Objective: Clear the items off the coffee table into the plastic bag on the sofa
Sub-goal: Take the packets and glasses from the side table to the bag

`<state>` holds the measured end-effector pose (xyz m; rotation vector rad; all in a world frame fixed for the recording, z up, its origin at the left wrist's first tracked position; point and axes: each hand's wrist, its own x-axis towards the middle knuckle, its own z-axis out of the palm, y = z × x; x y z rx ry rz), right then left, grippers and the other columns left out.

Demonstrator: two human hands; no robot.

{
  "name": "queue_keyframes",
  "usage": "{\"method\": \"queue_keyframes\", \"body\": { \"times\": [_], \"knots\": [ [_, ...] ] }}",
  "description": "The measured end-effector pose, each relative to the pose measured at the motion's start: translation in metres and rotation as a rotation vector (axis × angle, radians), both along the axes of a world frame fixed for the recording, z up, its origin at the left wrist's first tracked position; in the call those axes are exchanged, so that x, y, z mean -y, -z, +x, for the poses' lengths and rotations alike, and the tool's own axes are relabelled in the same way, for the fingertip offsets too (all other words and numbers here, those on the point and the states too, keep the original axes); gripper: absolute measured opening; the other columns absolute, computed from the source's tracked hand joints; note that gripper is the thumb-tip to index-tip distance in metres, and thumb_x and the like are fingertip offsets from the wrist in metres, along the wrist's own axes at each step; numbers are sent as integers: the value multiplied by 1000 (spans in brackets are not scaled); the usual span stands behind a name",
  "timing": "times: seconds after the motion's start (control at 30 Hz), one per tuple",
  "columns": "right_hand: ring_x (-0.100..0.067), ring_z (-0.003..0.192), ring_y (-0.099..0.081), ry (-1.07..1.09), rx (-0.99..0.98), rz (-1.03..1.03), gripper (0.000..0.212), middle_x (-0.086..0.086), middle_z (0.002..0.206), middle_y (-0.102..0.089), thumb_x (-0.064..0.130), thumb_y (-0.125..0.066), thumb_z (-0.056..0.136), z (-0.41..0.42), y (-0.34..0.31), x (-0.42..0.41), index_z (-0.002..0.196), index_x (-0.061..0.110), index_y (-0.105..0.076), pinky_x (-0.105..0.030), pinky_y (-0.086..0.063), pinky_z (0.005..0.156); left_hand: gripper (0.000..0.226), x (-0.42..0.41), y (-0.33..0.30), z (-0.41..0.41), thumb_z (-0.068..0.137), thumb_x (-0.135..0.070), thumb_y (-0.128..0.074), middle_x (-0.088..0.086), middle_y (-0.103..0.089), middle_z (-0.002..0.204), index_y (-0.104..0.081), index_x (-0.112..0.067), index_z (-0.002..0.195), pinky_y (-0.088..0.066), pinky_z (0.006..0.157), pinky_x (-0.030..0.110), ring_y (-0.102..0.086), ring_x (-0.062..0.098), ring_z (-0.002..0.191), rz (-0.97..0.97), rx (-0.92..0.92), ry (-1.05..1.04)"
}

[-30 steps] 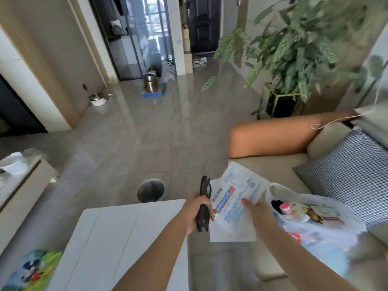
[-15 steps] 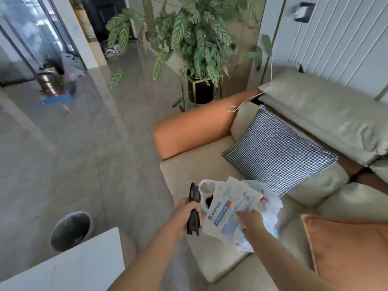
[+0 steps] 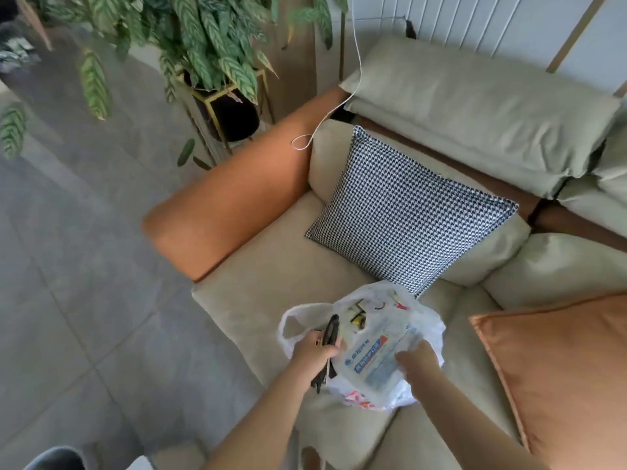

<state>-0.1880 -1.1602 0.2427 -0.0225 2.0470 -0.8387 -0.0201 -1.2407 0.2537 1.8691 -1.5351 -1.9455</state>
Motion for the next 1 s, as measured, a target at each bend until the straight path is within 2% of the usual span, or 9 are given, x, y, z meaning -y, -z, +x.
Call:
{"method": "queue_keyframes", "body": {
  "times": [0.1, 0.17, 0.37, 0.5, 0.63, 0.73, 0.8, 0.9, 1.0],
  "knots": [
    [-20, 64, -47, 35, 14, 50, 31, -7, 70, -46, -16, -45, 82, 1, 19, 23, 105, 6, -46, -25, -37, 51, 18, 32, 37, -17, 79, -13, -64, -2, -61, 81, -62, -14, 97, -46, 68, 25, -59, 17, 79, -57, 129, 213],
    [-23, 65, -50, 85, -7, 63, 42, -11, 75, -52, -14, -45, 80, 4, 25, 34, 117, 7, -47, -26, -42, 53, 27, 41, 46, -27, 79, -14, -63, -4, -60, 83, -61, -12, 106, -46, 69, 25, -58, 19, 83, -127, 200, 304],
    [-26, 89, -51, -35, -177, 196, 45, -15, 96, -54, 4, -54, 86, -6, 54, 56, 128, -4, -41, -40, -45, 86, 57, 61, 94, -72, 87, -28, -56, 11, -44, 134, -38, -21, 140, -42, 101, 31, -51, 26, 121, -157, 223, 610],
    [-26, 124, -45, -378, -453, 301, 55, -6, 135, -50, 13, -53, 88, -9, 41, 43, 141, 15, -37, -35, -36, 103, 55, 63, 100, -87, 96, -17, -42, 6, -32, 153, -25, -16, 148, -28, 115, 32, -32, 20, 140, -143, 128, 689],
    [-31, 114, -52, -579, -826, 411, 57, -6, 129, -56, 9, -72, 66, -20, 32, 34, 121, 19, -58, -41, -43, 90, 49, 79, 108, -77, 99, -12, -33, 2, -40, 149, -30, -20, 147, -33, 112, 32, -41, 21, 135, -264, 177, 735],
    [-27, 138, -28, -614, -700, 488, 63, -7, 155, -16, 17, -58, 86, -26, 36, 35, 142, 30, -31, -37, -37, 103, 45, 100, 122, -70, 98, -12, -33, 4, -52, 137, -39, -22, 141, -42, 102, 34, -51, 23, 122, -383, 257, 755],
    [-21, 140, -25, -591, -623, 468, 64, -2, 156, -7, 11, -48, 91, -28, 43, 33, 144, 34, -22, -32, -43, 95, 42, 113, 131, -65, 96, -11, -37, 2, -54, 132, -44, -24, 135, -41, 101, 32, -48, 22, 121, -475, 356, 755],
    [-15, 131, -38, -539, -601, 423, 67, 9, 151, -22, 1, -39, 90, -27, 56, 28, 144, 37, -23, -28, -45, 82, 48, 130, 147, -53, 93, -15, -45, 2, -41, 141, -36, -24, 140, -33, 107, 30, -34, 23, 131, -555, 521, 748],
    [-12, 122, -43, -506, -636, 403, 67, 12, 143, -34, -1, -38, 88, -29, 70, 26, 142, 37, -30, -25, -41, 75, 61, 145, 166, -45, 95, -21, -42, 7, -14, 158, -15, -22, 150, -21, 116, 40, -13, 28, 145, -386, 655, 705]
  ]
}}
